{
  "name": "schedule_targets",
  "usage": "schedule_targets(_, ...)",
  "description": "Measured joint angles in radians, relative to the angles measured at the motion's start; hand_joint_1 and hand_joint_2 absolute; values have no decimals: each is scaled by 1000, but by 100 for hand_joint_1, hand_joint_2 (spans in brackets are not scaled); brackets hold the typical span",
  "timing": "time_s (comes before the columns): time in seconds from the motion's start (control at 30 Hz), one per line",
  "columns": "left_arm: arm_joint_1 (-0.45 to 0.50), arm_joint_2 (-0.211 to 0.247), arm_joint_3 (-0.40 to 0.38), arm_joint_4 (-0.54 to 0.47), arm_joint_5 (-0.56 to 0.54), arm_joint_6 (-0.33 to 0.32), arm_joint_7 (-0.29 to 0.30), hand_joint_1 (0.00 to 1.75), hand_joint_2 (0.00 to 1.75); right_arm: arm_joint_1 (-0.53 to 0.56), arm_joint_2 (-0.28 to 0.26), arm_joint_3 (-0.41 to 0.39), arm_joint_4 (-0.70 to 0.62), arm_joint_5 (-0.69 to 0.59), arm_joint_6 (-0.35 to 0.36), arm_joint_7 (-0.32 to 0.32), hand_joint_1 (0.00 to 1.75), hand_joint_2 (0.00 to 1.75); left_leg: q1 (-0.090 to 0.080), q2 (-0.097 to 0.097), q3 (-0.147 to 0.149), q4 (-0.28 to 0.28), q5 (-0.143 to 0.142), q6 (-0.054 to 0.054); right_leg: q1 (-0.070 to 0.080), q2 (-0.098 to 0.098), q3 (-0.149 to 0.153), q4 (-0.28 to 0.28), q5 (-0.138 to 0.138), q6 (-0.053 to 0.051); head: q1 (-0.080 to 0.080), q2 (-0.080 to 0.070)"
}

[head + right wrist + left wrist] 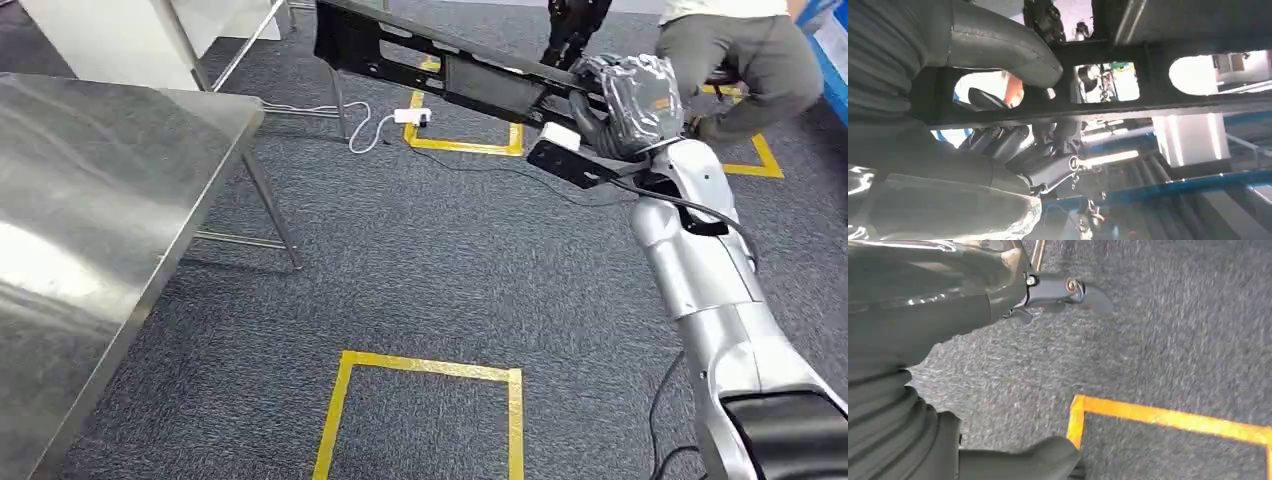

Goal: Take the parts from the cabinet and place them on the table.

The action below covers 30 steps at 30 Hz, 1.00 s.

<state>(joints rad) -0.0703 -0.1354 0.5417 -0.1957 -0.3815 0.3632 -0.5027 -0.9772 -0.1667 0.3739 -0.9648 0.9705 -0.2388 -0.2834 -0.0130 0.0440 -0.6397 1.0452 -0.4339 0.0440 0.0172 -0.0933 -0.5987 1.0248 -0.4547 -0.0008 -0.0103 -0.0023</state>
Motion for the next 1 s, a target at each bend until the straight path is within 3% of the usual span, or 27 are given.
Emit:
schedule_targets(0.03, 1, 0, 2, 0, 6, 7, -17, 0, 175, 1, -3, -4, -2, -1, 0, -2, 175, 175, 2, -9, 1, -7, 5, 6, 2, -9, 2, 1, -1, 1, 0, 0)
schedule_targets(0.07, 1, -1, 4, -1, 8, 16, -39, 0, 175, 3, -12, -9, -7, -2, -1, -5, 175, 175, 15, -16, 9, -19, 15, 12, 5, 4, -11, 11, -12, 7, 0, 0)
schedule_targets(0.1, 0, 0, 8, -1, 8, 23, -58, 0, 175, 4, -17, -14, -9, -3, -2, -6, 175, 175, 14, -28, 9, -24, 18, 15, -4, 48, -19, 41, -30, 10, -1, 0)
schedule_targets(0.17, -6, 1, 11, -3, 9, 31, -78, 0, 175, 6, -34, -25, -10, -7, -8, -16, 175, 175, 17, -46, 8, -24, 21, 19, -13, 78, -80, 181, -92, 6, 0, 0)
schedule_targets(0.2, -7, -2, 12, -3, 9, 34, -87, 0, 175, 12, -42, -28, -10, -7, -9, -20, 175, 175, 18, -62, 8, -24, 21, 19, -18, 84, -120, 268, -120, 9, 1, 0)
schedule_targets(0.23, -6, -3, 13, -3, 7, 37, -92, 0, 175, 19, -47, -28, -10, -7, -9, -20, 175, 175, 19, -72, 8, -23, 21, 19, -23, 85, -139, 308, -126, 16, 0, 0)
schedule_targets(0.27, -4, -4, 14, -3, 6, 39, -97, 0, 175, 24, -50, -29, -10, -7, -10, -21, 175, 175, 21, -83, 8, -23, 22, 17, -29, 86, -139, 300, -116, 27, 0, 0)
schedule_targets(0.33, -3, -6, 14, -3, 4, 44, -105, 0, 175, 25, -56, -32, -10, -7, -12, -24, 175, 175, 28, -105, 8, -20, 21, 11, -44, 90, -75, 159, -48, 58, 0, 0)
schedule_targets(0.37, -3, -7, 14, -3, 4, 47, -109, 0, 175, 24, -58, -36, -11, -8, -13, -27, 175, 175, 33, -117, 8, -16, 19, 3, -54, 106, -31, 64, -9, 75, 0, 0)
schedule_targets(0.4, -3, -6, 15, -3, 3, 48, -112, 0, 175, 24, -61, -37, -11, -9, -15, -27, 175, 175, 31, -126, 1, -11, 17, -7, -64, 146, -9, 17, -9, 83, 1, 0)
schedule_targets(0.43, -5, -6, 15, -3, 3, 49, -113, 0, 175, 22, -63, -37, -12, -13, -16, -29, 175, 175, 31, -137, -7, -4, 18, -15, -54, 146, -1, 10, -5, 72, 2, 0)
schedule_targets(0.47, -3, -6, 15, -3, 3, 51, -116, 0, 175, 24, -67, -42, -12, -23, -16, -29, 175, 175, 31, -144, -11, -9, 24, -23, -53, 134, -5, 15, -4, 64, -2, 0)
schedule_targets(0.53, 5, -7, 16, -3, 2, 56, -118, 0, 175, 27, -66, -47, -12, -34, -16, -32, 175, 175, 36, -159, -15, -15, 30, -33, -47, 119, -7, 16, -2, 57, -2, 0)
schedule_targets(0.57, 7, -6, 16, -3, 2, 57, -118, 0, 175, 23, -66, -48, -12, -38, -16, -34, 175, 175, 40, -158, -19, -11, 25, -37, -57, 108, -6, 10, 3, 46, -3, 0)
schedule_targets(0.6, 8, -9, 16, -3, 1, 58, -118, 0, 175, 20, -68, -51, -12, -40, -16, -35, 175, 175, 33, -115, -27, 10, 7, -39, -52, 103, -6, 10, 4, 41, -6, 0)
schedule_targets(0.63, 6, -9, 16, -3, 1, 58, -119, 0, 175, 18, -70, -53, -12, -45, -16, -40, 175, 175, 32, -75, -55, 74, -34, -41, -48, 95, -6, 10, 4, 26, -14, 0)
schedule_targets(0.67, 4, -9, 16, -3, 0, 58, -120, 0, 175, 19, -74, -57, -11, -50, -16, -41, 175, 175, 33, -59, -90, 155, -73, -41, -42, 87, -6, 10, 2, 24, -14, 0)
schedule_targets(0.73, 4, -10, 16, -3, -1, 57, -121, 0, 175, 20, -81, -62, -5, -54, -16, -43, 175, 175, 32, -52, -149, 280, -118, -37, -32, 67, -7, 11, 0, 21, -14, 0)
schedule_targets(0.77, 5, -10, 16, -3, -3, 57, -121, 0, 175, 21, -82, -64, -2, -56, -16, -44, 175, 175, 32, -52, -153, 290, -112, -33, -27, 57, -7, 11, 0, 19, -13, 0)
schedule_targets(0.83, 5, -10, 16, -3, -5, 57, -124, 0, 175, 18, -85, -69, 6, -57, -18, -45, 175, 175, 23, -49, -99, 191, -51, -16, -19, 40, -3, 11, -3, 16, -14, 0)
schedule_targets(0.87, 5, -10, 16, -3, -7, 57, -126, 0, 175, 12, -87, -70, 12, -55, -18, -45, 175, 175, 12, -30, -42, 89, -4, 1, -15, 29, 1, 10, -5, 13, -13, 0)
schedule_targets(0.9, 4, -8, 16, -4, -7, 57, -127, 0, 175, 5, -89, -71, 21, -53, -18, -45, 175, 175, -4, 12, -7, 20, 3, 19, -15, 19, 3, 9, -7, 10, -13, 0)
schedule_targets(0.93, 1, -5, 17, -4, -7, 57, -127, 0, 175, -7, -92, -71, 32, -50, -19, -45, 175, 175, -15, 39, 3, 6, -3, 25, -3, 10, 1, 11, -7, 11, -11, 0)
schedule_targets(1.0, 1, -7, 17, -4, -8, 57, -129, 0, 175, -19, -95, -71, 58, -42, -27, -44, 175, 175, -18, 18, -2, 0, -3, 26, -7, -11, 2, 8, -7, 12, -11, 0)
